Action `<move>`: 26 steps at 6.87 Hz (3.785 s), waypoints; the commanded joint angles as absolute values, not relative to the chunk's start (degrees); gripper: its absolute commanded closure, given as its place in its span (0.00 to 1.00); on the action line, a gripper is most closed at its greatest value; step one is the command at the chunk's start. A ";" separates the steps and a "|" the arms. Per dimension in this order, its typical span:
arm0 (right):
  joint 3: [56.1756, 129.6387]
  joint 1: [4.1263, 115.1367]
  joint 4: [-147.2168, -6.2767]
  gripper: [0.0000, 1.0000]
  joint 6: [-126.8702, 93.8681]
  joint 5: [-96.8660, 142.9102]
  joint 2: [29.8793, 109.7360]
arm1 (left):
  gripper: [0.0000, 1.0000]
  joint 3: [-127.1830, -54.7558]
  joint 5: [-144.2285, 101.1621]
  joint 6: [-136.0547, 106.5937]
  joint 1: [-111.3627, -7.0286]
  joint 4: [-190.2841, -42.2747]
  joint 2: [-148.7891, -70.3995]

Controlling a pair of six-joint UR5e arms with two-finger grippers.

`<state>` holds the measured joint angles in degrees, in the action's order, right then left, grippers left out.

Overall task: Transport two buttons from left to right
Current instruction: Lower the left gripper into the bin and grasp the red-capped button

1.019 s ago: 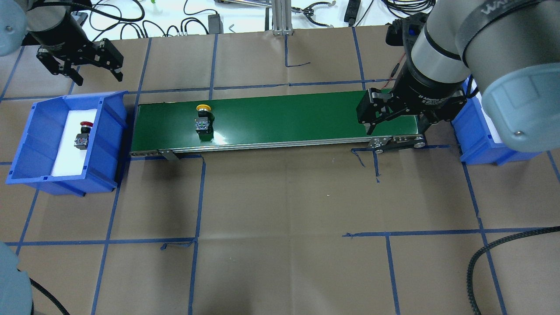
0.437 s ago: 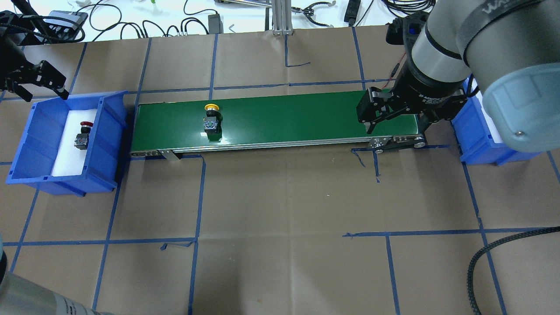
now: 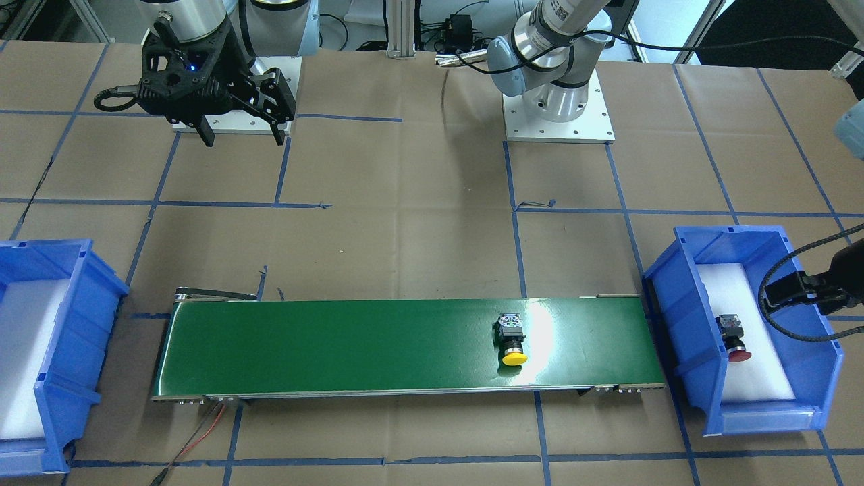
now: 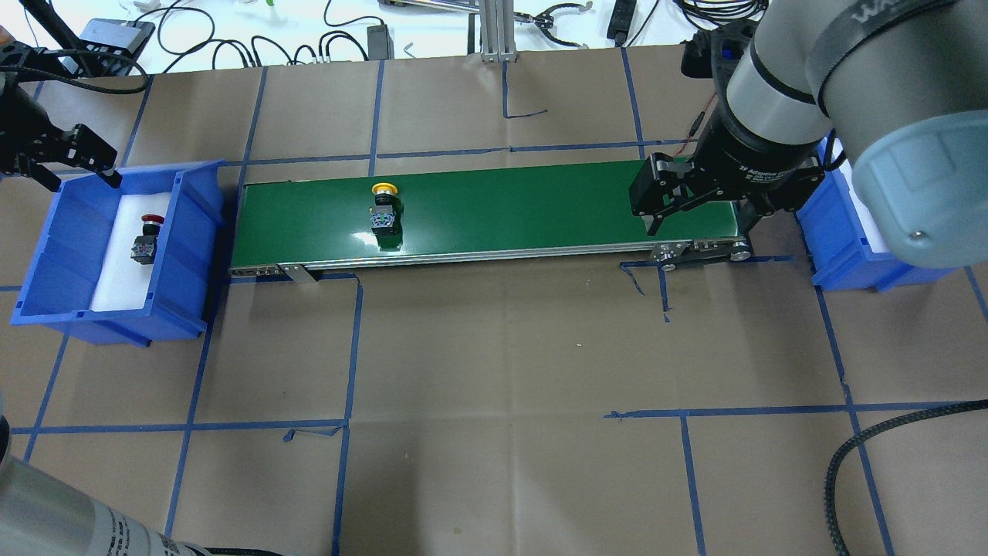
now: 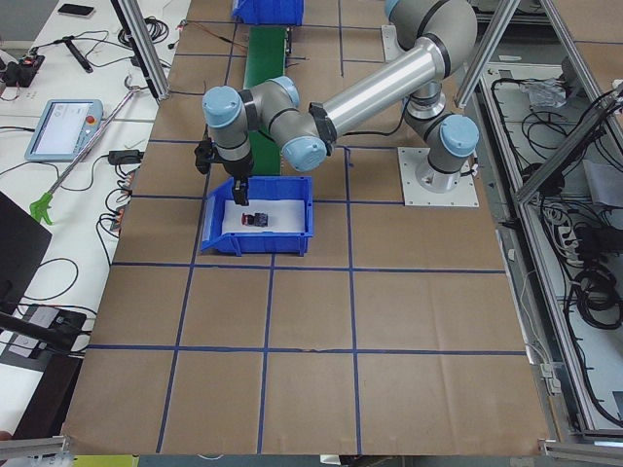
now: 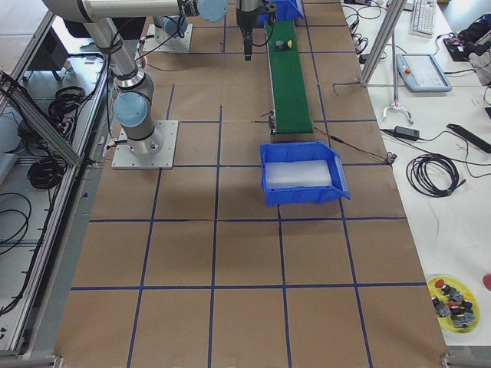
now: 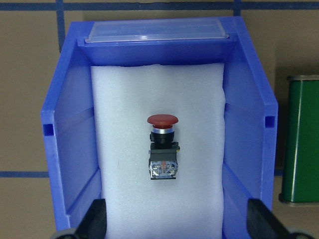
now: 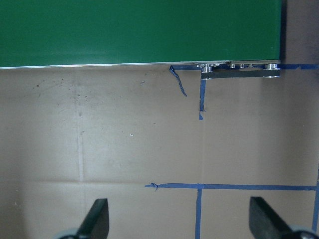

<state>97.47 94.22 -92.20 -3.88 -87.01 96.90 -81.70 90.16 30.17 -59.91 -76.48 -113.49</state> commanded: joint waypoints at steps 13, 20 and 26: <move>97.65 94.22 -92.11 0.00 -3.96 -87.01 96.94 | 0.65 -93.16 90.09 30.50 -59.85 -58.18 -120.15; 97.65 94.22 -92.02 0.00 -3.87 -87.01 96.77 | 0.94 -86.51 92.79 30.59 -59.85 -73.34 -112.60; 97.73 94.22 -92.20 0.00 -3.95 -87.01 96.77 | 0.94 -78.31 94.57 25.50 -67.30 -86.13 -107.50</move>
